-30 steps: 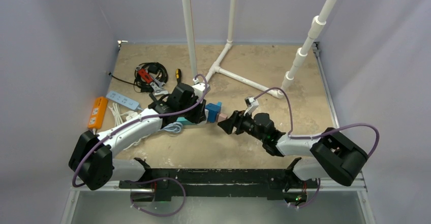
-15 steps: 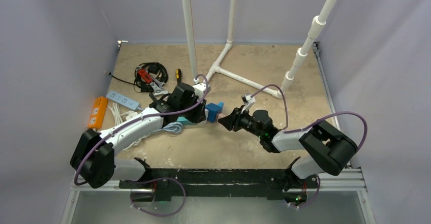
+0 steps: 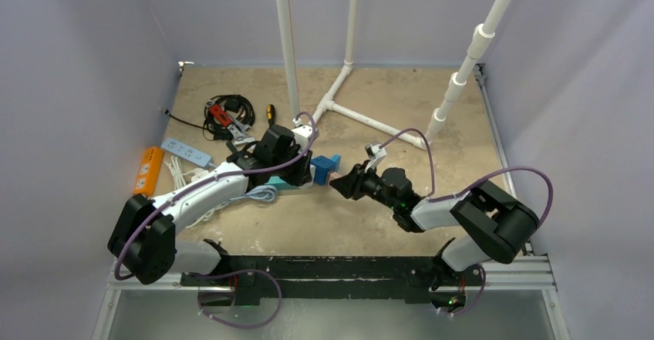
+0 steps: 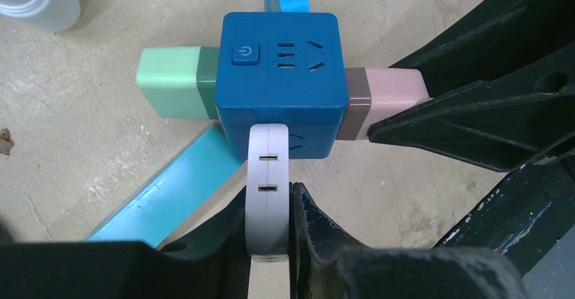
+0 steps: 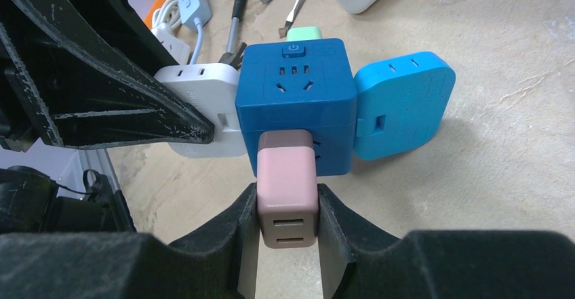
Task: Pull the plug off the socket
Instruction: Remove the plug from the socket.
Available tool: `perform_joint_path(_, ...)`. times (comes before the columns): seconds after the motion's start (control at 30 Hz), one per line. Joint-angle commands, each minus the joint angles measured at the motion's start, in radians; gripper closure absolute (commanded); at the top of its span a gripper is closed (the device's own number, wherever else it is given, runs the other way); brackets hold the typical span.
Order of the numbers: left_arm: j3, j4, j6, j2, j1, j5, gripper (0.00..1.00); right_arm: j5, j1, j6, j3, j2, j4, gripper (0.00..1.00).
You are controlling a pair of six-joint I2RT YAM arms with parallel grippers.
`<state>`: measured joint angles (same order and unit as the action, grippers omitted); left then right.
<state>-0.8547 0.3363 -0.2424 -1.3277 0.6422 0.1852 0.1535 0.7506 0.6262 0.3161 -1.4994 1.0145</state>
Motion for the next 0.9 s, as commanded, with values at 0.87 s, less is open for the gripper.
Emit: perform_joint_path(0.87, -0.027, 0.016, 0.02, 0.04, -0.024, -0.029, 1.0, -0.195, 0.015, 0.017, 0.031, 0.062, -0.145, 1.0)
